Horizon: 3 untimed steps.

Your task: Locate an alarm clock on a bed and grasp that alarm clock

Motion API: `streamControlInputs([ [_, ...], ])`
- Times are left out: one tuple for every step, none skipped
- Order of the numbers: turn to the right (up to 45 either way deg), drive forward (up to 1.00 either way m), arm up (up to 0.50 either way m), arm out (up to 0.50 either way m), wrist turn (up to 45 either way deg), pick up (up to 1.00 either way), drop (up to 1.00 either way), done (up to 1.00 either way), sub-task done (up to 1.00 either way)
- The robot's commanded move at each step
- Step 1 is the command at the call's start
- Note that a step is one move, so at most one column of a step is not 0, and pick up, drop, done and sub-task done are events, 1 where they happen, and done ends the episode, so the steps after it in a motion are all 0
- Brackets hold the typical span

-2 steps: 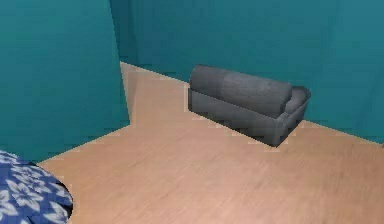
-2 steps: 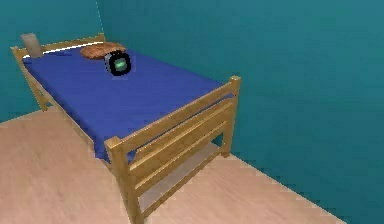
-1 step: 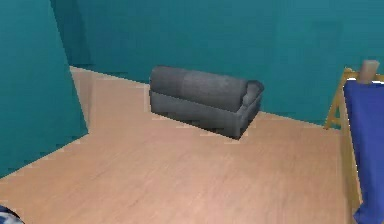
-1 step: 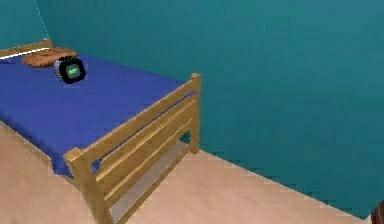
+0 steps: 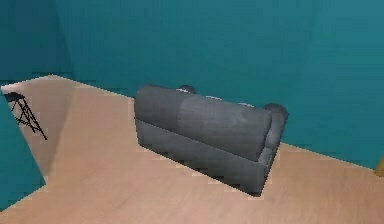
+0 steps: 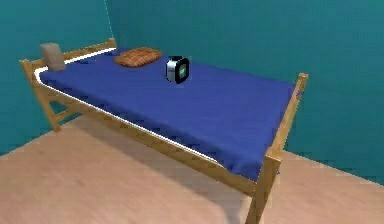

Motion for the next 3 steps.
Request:
streamControlInputs([
  [30.0, 0.00, 0.00, 0.00, 0.0, 0.00, 0.00, 0.00, 0.00],
  [0.0, 0.30, 0.00, 0.00, 0.0, 0.00, 0.00, 0.00, 0.00],
  [24.0, 0.00, 0.00, 0.00, 0.0, 0.00, 0.00, 0.00, 0.00],
])
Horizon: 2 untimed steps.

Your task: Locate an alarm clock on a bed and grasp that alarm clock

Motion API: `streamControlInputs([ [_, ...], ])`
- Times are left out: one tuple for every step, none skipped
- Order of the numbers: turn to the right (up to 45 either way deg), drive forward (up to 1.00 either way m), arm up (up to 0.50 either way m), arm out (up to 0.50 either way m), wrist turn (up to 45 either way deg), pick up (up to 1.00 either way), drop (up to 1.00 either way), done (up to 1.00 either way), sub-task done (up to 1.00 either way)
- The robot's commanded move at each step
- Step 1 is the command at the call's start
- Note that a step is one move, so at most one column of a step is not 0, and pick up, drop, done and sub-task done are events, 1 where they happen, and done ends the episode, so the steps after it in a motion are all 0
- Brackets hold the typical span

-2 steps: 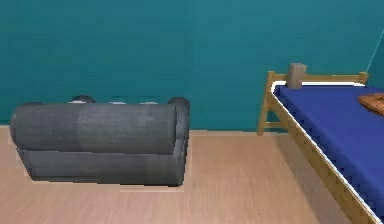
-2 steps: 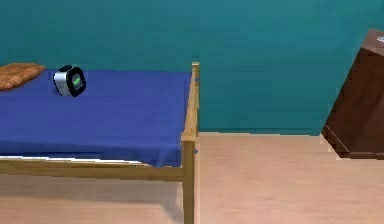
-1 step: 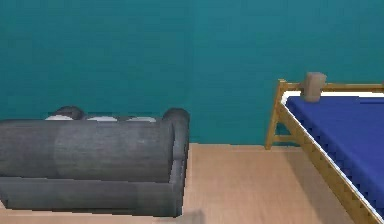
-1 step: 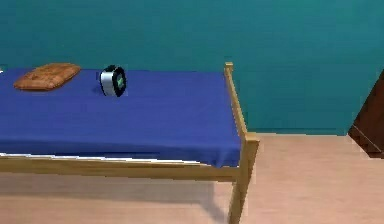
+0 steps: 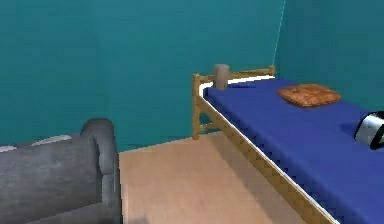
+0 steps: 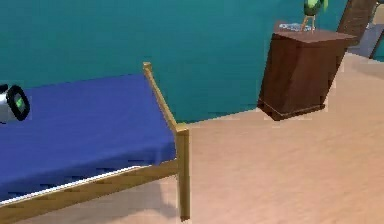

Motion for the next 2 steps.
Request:
streamControlInputs([
  [0.0, 0.45, 0.00, 0.00, 0.0, 0.00, 0.00, 0.00, 0.00],
  [-24.0, 0.00, 0.00, 0.00, 0.0, 0.00, 0.00, 0.00, 0.00],
])
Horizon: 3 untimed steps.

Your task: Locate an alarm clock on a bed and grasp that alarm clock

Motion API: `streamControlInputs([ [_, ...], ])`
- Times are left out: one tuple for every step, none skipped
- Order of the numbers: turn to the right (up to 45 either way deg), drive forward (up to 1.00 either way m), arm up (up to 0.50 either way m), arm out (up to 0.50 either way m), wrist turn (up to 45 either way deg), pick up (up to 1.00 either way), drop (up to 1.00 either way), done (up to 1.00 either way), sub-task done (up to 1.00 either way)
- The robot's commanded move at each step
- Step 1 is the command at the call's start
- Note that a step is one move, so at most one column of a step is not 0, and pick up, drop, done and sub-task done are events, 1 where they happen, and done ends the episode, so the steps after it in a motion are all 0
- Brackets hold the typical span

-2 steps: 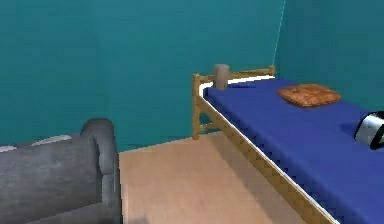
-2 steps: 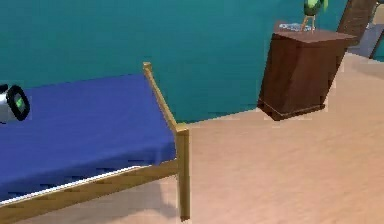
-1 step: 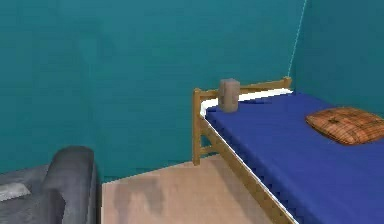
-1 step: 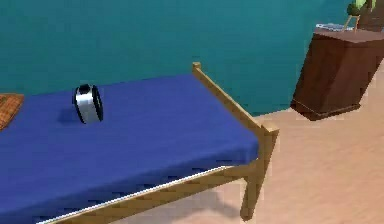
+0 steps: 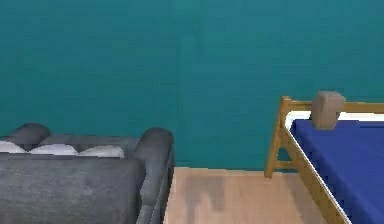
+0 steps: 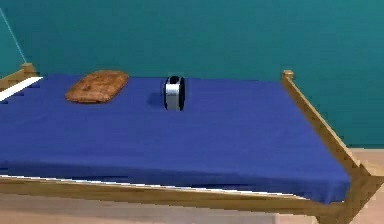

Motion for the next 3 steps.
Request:
streamControlInputs([
  [45.0, 0.00, 0.00, 0.00, 0.0, 0.00, 0.00, 0.00, 0.00],
  [45.0, 0.00, 0.00, 0.00, 0.0, 0.00, 0.00, 0.00, 0.00],
  [39.0, 0.00, 0.00, 0.00, 0.0, 0.00, 0.00, 0.00, 0.00],
])
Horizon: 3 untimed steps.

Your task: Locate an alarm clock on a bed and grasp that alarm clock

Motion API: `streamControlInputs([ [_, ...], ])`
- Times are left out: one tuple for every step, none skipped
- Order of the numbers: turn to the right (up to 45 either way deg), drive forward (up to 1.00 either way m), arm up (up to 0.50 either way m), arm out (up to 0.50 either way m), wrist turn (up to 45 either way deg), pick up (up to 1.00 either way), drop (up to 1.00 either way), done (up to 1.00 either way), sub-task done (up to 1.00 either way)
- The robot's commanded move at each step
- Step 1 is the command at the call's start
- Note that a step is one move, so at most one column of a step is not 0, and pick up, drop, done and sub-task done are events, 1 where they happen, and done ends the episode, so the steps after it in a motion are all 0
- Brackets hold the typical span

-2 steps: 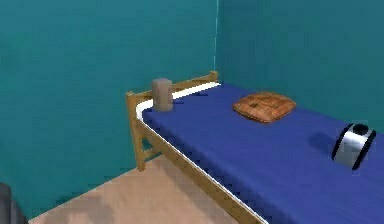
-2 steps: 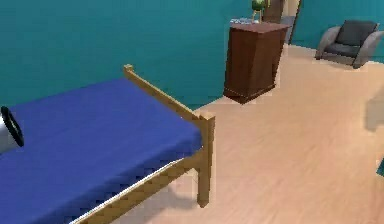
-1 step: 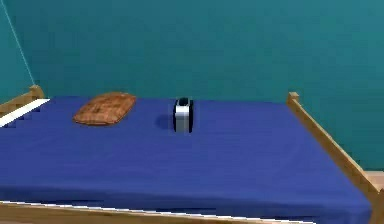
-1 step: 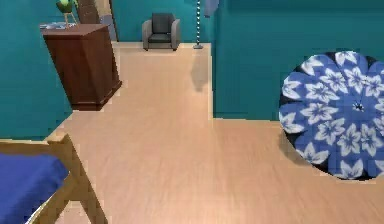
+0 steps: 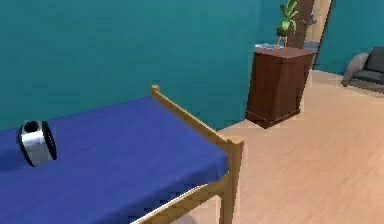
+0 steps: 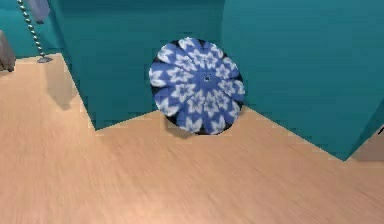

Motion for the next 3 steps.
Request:
streamControlInputs([
  [0.0, 0.40, 0.00, 0.00, 0.0, 0.00, 0.00, 0.00, 0.00],
  [-45.0, 0.00, 0.00, 0.00, 0.0, 0.00, 0.00, 0.00, 0.00],
  [-45.0, 0.00, 0.00, 0.00, 0.0, 0.00, 0.00, 0.00, 0.00],
])
